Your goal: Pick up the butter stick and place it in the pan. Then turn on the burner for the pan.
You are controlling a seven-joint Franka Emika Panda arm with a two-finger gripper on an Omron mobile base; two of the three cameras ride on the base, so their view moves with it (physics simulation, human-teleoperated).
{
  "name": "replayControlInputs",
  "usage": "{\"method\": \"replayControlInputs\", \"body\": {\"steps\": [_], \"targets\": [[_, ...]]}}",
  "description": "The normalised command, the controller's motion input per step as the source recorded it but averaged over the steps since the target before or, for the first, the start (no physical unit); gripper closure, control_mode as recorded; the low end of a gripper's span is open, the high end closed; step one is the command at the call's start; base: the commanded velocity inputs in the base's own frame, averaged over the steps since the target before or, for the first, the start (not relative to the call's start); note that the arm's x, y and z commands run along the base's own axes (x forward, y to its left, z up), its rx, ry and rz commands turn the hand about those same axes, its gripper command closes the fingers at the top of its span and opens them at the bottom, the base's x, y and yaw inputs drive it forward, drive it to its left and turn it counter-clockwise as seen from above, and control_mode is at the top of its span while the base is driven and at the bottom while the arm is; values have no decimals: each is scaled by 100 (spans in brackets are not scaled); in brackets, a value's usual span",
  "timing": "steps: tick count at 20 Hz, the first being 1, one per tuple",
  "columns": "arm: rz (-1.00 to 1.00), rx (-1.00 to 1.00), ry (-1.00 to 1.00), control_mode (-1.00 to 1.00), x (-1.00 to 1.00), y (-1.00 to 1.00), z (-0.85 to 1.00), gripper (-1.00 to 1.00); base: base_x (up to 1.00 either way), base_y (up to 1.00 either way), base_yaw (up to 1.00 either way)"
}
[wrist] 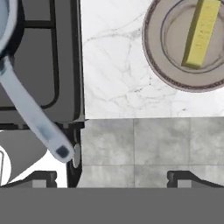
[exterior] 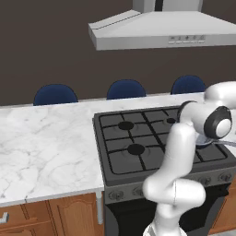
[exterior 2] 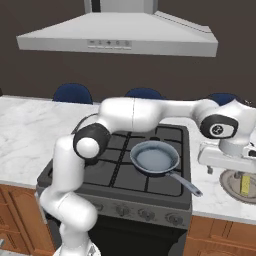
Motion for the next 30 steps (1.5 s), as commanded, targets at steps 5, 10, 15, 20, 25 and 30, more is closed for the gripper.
{"method": "replayControlInputs", "body": {"steps": [5, 10, 15, 20, 25, 30], "targets": [[0, 2, 2, -100, 0, -17, -5, -100, 0, 0, 0], [0, 0, 0, -100, 11, -14, -13, -100, 0, 0, 0], [0, 0, 0, -100, 20, -11, -24, -100, 0, 0, 0], [0, 0, 0, -100, 21, -8, -29, -100, 0, 0, 0], [0, -1, 0, -100, 13, -8, -37, -100, 0, 0, 0], [0, -6, 0, -100, 13, -2, -34, -100, 0, 0, 0]]}}
